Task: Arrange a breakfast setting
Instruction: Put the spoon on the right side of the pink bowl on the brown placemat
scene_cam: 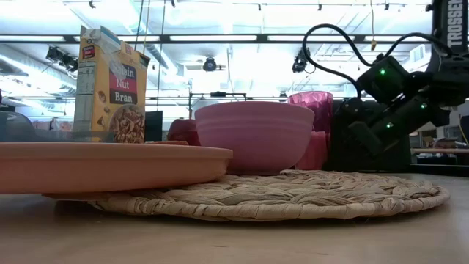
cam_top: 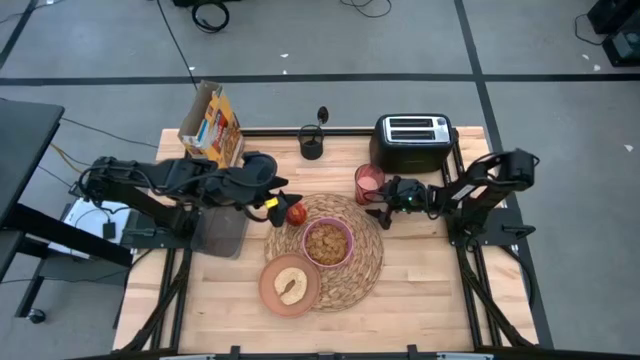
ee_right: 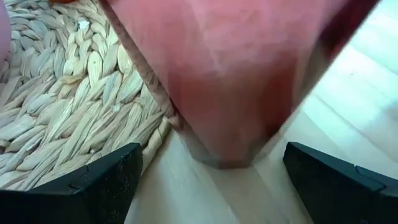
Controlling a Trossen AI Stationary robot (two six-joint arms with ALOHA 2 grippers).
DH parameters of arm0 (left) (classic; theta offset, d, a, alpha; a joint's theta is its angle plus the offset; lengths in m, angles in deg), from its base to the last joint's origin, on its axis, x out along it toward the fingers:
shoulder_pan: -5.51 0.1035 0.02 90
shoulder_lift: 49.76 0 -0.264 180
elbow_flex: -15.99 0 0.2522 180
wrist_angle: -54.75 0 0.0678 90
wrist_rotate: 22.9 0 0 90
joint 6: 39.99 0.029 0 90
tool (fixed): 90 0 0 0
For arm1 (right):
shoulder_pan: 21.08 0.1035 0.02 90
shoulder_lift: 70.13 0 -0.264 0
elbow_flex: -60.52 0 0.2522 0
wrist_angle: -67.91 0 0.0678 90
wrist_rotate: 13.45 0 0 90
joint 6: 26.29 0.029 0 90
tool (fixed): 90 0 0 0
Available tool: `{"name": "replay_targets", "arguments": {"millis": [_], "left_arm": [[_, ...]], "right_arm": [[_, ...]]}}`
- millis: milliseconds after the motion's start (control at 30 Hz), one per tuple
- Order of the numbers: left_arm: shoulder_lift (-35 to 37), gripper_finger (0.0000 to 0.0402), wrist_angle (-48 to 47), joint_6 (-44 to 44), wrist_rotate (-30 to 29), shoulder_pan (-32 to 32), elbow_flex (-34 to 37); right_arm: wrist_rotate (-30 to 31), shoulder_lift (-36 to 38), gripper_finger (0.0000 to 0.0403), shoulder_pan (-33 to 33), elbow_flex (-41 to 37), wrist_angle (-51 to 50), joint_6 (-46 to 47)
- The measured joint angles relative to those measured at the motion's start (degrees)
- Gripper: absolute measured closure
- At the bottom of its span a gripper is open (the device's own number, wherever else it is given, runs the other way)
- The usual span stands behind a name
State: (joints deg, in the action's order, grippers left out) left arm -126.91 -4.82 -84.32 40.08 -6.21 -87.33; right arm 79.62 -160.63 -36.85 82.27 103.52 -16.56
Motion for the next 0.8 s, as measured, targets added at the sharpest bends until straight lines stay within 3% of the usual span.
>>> {"name": "replay_targets", "arguments": {"millis": [200,400,533,667,800], "left_arm": [[-0.1,0.0102,0.0,-0.2,-1.9,-2.1,0.0],[-2.2,0.0105,-0.3,-1.5,-1.6,-6.0,0.2],[-3.8,0.0108,-0.2,-1.6,-0.5,-6.9,0.2],[-4.5,0.0108,3.1,-3.7,3.6,-7.8,7.0],[-3.2,0.0108,6.0,-7.2,5.8,-9.3,18.4]], "right_arm": [[-0.2,8.7,0.0013,1.6,0.0,-11.7,5.4],[-0.4,21.9,0.0024,5.0,4.2,-39.4,8.4],[-3.8,30.0,0.0035,9.1,9.9,-57.3,12.9],[-7.4,35.1,0.0042,16.8,15.8,-69.2,17.4],[-3.7,35.1,0.0047,27.6,22.6,-74.9,23.0]]}}
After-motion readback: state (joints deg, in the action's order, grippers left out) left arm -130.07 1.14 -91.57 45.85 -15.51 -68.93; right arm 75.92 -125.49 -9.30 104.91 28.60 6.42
